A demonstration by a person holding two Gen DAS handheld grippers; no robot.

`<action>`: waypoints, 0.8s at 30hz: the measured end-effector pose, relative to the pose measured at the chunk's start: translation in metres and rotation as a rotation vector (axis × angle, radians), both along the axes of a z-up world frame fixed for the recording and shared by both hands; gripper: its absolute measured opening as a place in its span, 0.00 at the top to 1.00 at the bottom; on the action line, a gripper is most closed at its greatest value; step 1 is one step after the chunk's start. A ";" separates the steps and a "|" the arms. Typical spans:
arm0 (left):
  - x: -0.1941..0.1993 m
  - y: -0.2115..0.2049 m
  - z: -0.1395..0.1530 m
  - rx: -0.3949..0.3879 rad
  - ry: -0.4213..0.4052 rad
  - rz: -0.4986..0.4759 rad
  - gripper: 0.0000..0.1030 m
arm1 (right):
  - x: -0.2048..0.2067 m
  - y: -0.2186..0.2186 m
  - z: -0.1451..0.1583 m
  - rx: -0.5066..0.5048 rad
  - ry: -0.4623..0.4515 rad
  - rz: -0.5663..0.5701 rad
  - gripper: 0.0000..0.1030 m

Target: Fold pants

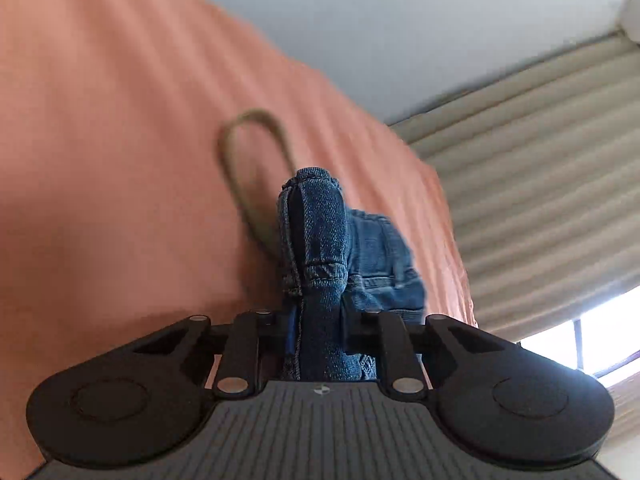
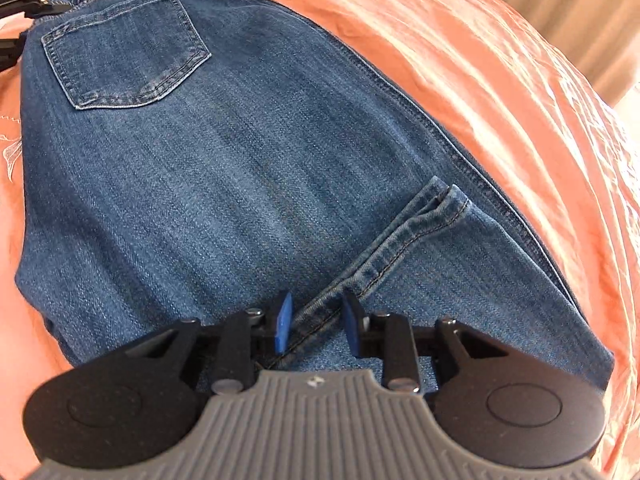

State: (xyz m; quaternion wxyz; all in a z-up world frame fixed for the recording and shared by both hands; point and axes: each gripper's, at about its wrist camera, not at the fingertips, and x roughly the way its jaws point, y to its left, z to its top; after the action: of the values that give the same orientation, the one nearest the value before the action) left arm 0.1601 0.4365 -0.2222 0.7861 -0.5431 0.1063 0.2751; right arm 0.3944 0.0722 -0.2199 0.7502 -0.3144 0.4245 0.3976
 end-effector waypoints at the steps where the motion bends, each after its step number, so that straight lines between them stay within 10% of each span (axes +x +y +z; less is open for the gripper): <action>1: 0.002 -0.008 0.012 0.058 0.015 -0.009 0.81 | 0.000 -0.001 -0.001 0.002 -0.001 0.000 0.75; 10: 0.031 -0.129 0.111 0.600 0.049 -0.247 0.82 | -0.003 -0.007 0.000 0.032 -0.034 -0.022 0.75; 24: 0.080 -0.320 0.088 0.881 0.251 -0.763 0.82 | -0.031 -0.136 0.032 0.368 0.021 -0.316 0.64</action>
State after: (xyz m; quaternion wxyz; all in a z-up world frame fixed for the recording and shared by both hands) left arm 0.2402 0.1169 -0.1345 0.9622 -0.0526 0.2617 0.0536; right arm 0.3634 -0.0640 -0.1883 0.8433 -0.0977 0.3968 0.3491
